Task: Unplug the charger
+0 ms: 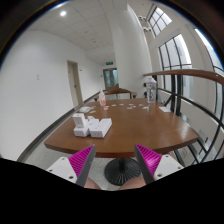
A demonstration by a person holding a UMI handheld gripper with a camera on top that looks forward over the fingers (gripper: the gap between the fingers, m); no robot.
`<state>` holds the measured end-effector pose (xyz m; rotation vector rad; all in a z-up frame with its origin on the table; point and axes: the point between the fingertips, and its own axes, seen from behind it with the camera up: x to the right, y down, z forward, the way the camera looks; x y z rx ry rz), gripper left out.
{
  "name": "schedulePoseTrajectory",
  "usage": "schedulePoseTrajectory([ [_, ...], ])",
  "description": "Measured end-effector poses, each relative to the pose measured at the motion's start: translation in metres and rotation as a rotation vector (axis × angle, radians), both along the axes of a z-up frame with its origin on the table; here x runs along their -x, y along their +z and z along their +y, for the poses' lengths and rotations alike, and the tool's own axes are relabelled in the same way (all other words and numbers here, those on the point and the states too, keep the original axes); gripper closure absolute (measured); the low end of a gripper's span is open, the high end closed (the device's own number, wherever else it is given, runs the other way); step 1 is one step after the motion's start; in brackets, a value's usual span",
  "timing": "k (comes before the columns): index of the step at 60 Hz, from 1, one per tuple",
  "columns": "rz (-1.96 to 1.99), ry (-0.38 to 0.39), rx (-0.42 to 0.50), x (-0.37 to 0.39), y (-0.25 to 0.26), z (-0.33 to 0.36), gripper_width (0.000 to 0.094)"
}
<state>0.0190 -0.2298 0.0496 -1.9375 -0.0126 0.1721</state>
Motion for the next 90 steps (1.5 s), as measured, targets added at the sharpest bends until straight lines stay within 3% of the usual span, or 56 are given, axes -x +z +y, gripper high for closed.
schedulePoseTrajectory([
  [8, -0.005, 0.026, -0.010, 0.025, 0.009, 0.018, 0.0117],
  [22, 0.020, 0.165, 0.021, 0.105, 0.006, 0.055, 0.0119],
  [28, -0.001, 0.188, -0.026, 0.137, 0.012, 0.088, 0.0130],
  [42, -0.108, 0.151, -0.071, 0.175, 0.002, 0.176, 0.0212],
  [43, -0.121, 0.153, -0.071, 0.176, -0.001, 0.179, 0.0297],
  [45, -0.153, 0.143, -0.081, 0.177, -0.003, 0.185, 0.0334],
  [47, -0.212, 0.096, -0.112, 0.167, -0.002, 0.192, 0.0567],
  [58, -0.204, 0.043, -0.216, 0.169, 0.004, 0.194, 0.0734],
  [67, -0.175, 0.054, -0.202, 0.171, 0.014, 0.189, 0.0755],
  [73, -0.144, -0.006, -0.433, 0.142, 0.123, 0.180, 0.0756],
  [76, -0.146, -0.021, -0.489, 0.131, 0.168, 0.168, 0.0758],
  [83, -0.110, -0.041, -0.443, 0.087, 0.180, 0.162, 0.0758],
  [90, -0.155, -0.080, -0.320, 0.036, 0.140, 0.157, 0.0757],
])
